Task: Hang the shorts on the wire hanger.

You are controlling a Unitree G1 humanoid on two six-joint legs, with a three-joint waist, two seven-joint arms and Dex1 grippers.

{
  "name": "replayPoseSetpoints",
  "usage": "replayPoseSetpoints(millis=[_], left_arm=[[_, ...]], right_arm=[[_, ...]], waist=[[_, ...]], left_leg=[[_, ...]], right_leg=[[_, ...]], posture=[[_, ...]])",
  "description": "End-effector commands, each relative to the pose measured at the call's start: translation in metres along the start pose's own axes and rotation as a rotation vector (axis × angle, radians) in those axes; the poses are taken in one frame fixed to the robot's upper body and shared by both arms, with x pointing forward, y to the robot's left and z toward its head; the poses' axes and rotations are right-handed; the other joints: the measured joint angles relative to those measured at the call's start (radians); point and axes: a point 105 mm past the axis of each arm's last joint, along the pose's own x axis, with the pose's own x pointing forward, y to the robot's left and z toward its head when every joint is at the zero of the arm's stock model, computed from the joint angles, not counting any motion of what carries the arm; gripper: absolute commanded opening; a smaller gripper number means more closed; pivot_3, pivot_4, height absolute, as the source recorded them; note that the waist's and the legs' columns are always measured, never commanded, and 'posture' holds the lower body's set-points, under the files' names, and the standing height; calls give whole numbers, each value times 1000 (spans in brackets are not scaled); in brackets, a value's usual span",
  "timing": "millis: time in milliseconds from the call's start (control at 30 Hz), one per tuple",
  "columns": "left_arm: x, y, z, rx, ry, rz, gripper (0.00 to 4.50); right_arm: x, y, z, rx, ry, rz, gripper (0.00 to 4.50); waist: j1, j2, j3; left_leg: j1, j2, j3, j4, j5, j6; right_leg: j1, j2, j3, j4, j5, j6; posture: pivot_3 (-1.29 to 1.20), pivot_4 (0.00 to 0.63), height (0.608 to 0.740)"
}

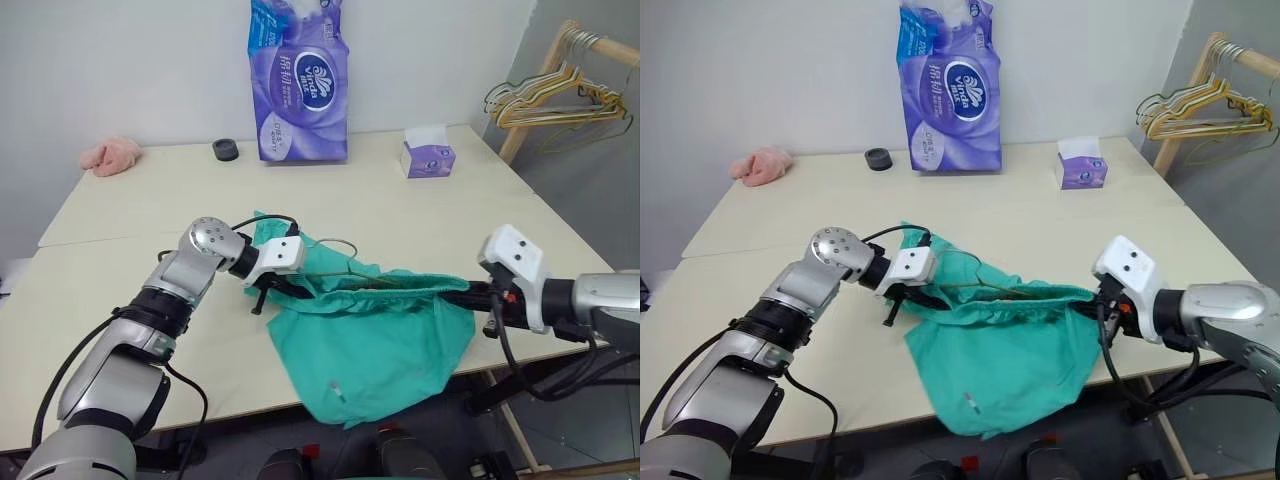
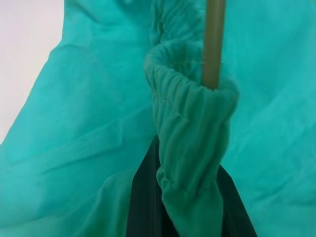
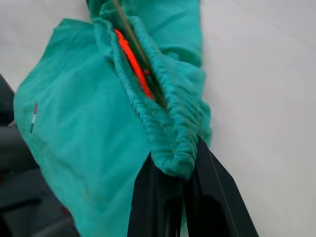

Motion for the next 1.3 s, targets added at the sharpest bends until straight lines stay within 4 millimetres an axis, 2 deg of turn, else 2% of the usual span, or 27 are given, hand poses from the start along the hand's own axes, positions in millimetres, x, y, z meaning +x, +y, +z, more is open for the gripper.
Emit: replayPoseSetpoints(millis=[33,167,233,367,533,633,700,867,1067,1300], left_arm=[[4,7,16,33,-36,72,0],[9,3,20,27,-59,81,0],[12,-1,21,18,-69,84,0],[13,-4,18,9,-70,92,0],[14,-5,16,5,-70,99,0],[17,-5,17,7,-76,98,0],[18,-5,18,9,-78,97,0],[20,-6,18,17,-77,83,0],[21,-7,18,23,-76,74,0],[20,-8,18,26,-75,73,0]], right_arm=[[6,-8,9,-118,17,-23,18],[12,-15,10,-171,38,-35,18],[15,-17,9,-217,48,-44,18],[12,-22,2,-288,81,-67,1025],[-7,-16,2,-350,124,-34,2843],[-16,-12,-3,-317,149,-17,3840],[-20,-13,-12,-278,178,-29,3840],[-25,-31,-44,-223,262,-116,3840],[-10,-39,-50,-231,245,-119,3840],[16,-45,-46,-266,218,-81,3840]], waist=[[1,0,0],[1,0,0],[1,1,0],[3,1,0],[4,1,0],[3,1,0],[3,1,0],[3,1,0],[-3,1,-1],[-2,2,-1]], left_leg=[[-1,0,0,0,0,0],[-4,0,-1,-1,0,0],[-10,0,-1,0,0,0],[-15,0,-1,1,0,0],[-15,0,-1,1,0,0],[-14,0,-1,1,0,0],[-14,0,-1,1,0,0],[-14,0,0,1,0,0],[-13,0,1,2,0,0],[-12,-1,2,2,1,-1]], right_leg=[[0,0,0,0,0,-1],[-4,0,-1,0,3,-4],[-11,0,-1,2,3,-4],[-16,0,-1,5,3,-5],[-16,0,-1,5,3,-5],[-16,0,-1,6,3,-5],[-16,0,-1,6,3,-5],[-15,0,0,6,3,-5],[-15,0,0,7,3,-5],[-15,1,-1,7,3,-5]], posture=[[-227,75,740],[-220,75,740],[-211,73,740],[-206,71,740],[-212,70,740],[-214,71,740],[-214,71,740],[-222,73,740],[-221,68,740],[-210,65,740]])
